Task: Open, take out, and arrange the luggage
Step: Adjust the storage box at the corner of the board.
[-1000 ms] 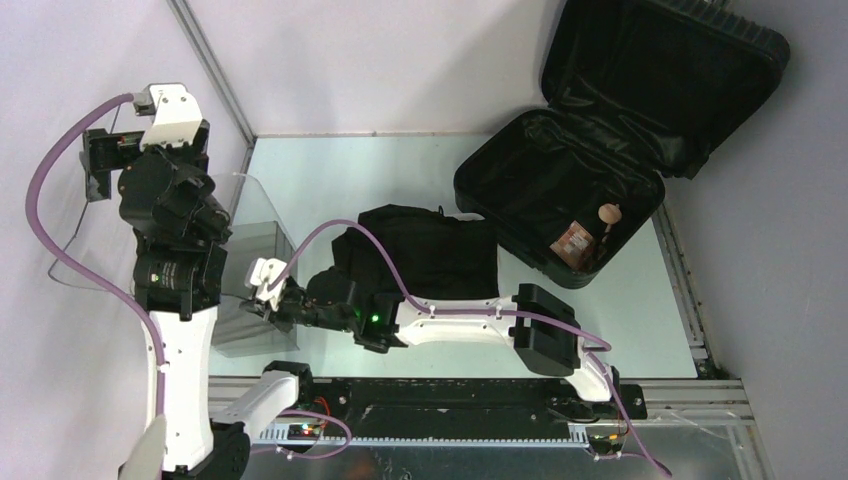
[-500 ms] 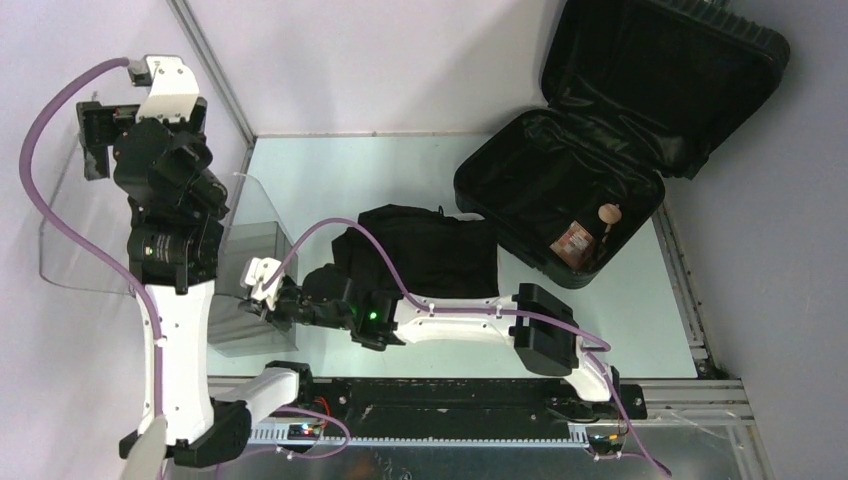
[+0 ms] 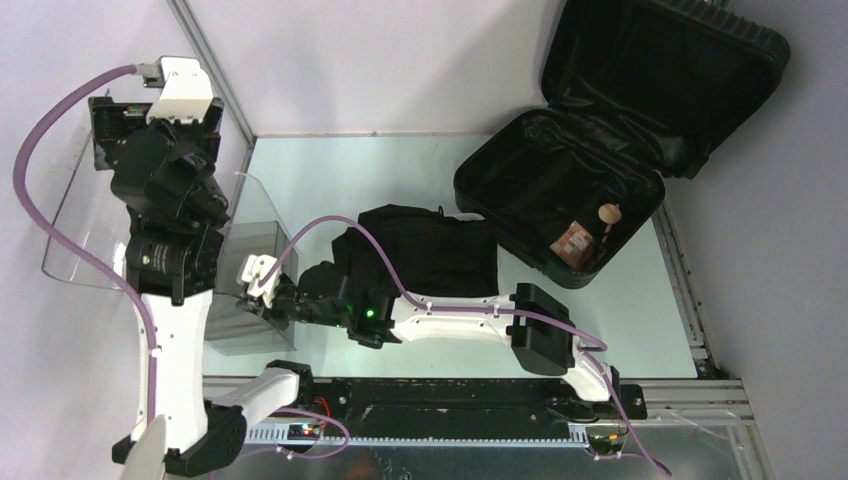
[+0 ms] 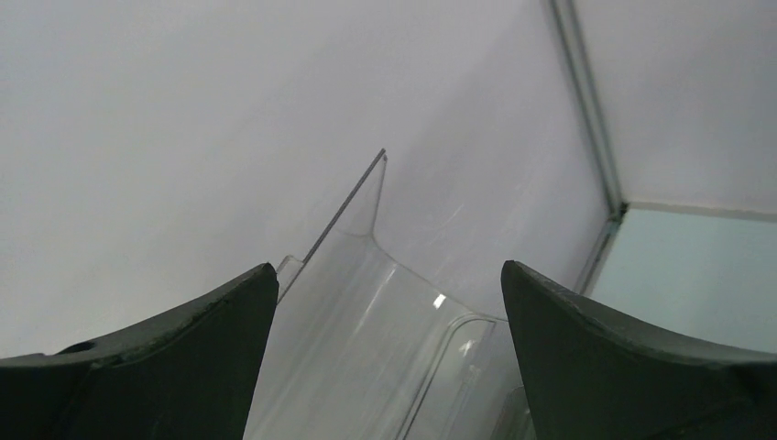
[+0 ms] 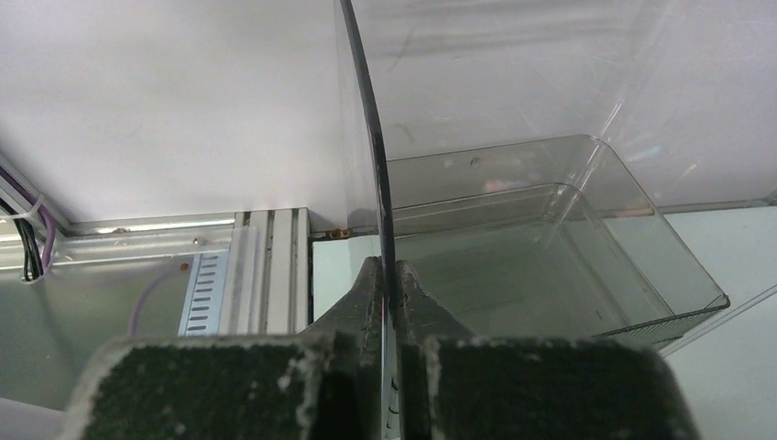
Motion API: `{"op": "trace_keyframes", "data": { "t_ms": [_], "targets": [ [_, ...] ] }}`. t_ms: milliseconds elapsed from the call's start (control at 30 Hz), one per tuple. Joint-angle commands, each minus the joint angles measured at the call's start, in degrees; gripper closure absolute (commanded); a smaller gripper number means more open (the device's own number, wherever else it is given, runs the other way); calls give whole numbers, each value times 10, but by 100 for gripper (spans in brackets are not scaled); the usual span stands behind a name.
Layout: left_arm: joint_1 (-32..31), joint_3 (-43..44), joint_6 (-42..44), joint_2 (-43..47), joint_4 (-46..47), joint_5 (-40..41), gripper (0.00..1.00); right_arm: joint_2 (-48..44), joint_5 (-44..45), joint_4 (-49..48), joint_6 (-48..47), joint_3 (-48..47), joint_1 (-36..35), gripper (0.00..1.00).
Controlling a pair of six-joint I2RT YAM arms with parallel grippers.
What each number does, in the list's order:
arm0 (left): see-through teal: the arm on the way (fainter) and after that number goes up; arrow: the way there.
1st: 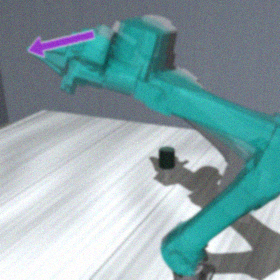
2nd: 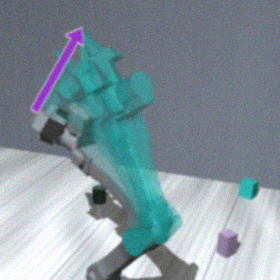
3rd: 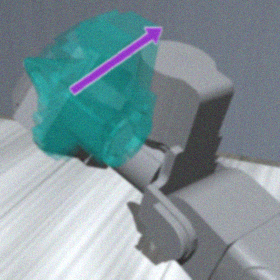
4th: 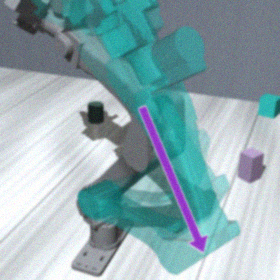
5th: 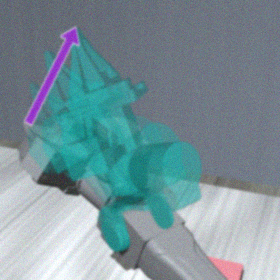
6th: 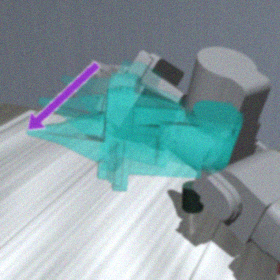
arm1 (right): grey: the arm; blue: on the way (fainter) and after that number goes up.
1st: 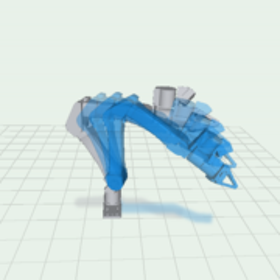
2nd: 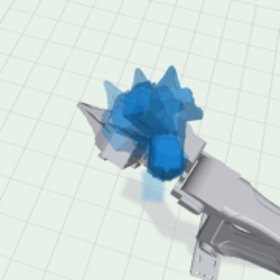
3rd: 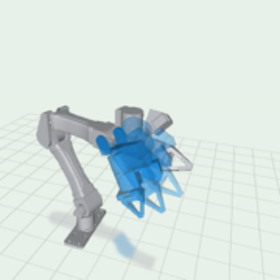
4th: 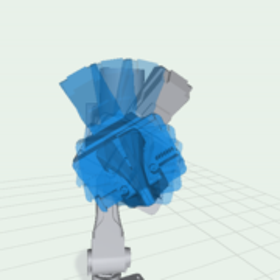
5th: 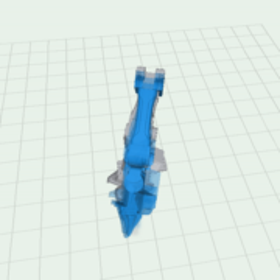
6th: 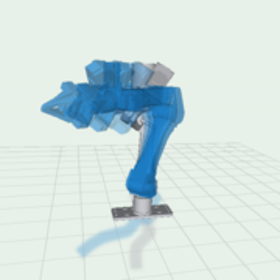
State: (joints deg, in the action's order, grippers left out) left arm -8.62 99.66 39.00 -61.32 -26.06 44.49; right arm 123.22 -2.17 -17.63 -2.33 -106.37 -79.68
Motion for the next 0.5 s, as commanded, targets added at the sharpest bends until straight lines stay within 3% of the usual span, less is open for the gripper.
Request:
{"op": "trace_keyframes", "data": {
  "t_ms": [0,167,333,433,467],
  "targets": [
    [-8,-18,-33,36,-13,-69,0,-7,61,-17,-18,-39,23,93],
    [-10,-11,-41,50,-42,-104,0,-43,81,-13,-18,-23,22,59],
    [-16,-6,-67,70,-58,-155,0,-100,100,-22,-10,26,33,35],
    [-17,-12,-76,85,-69,-191,0,-145,117,0,16,56,44,4],
    [-17,-13,-79,86,-72,-204,0,-164,120,6,25,64,49,2]
  ]
}}
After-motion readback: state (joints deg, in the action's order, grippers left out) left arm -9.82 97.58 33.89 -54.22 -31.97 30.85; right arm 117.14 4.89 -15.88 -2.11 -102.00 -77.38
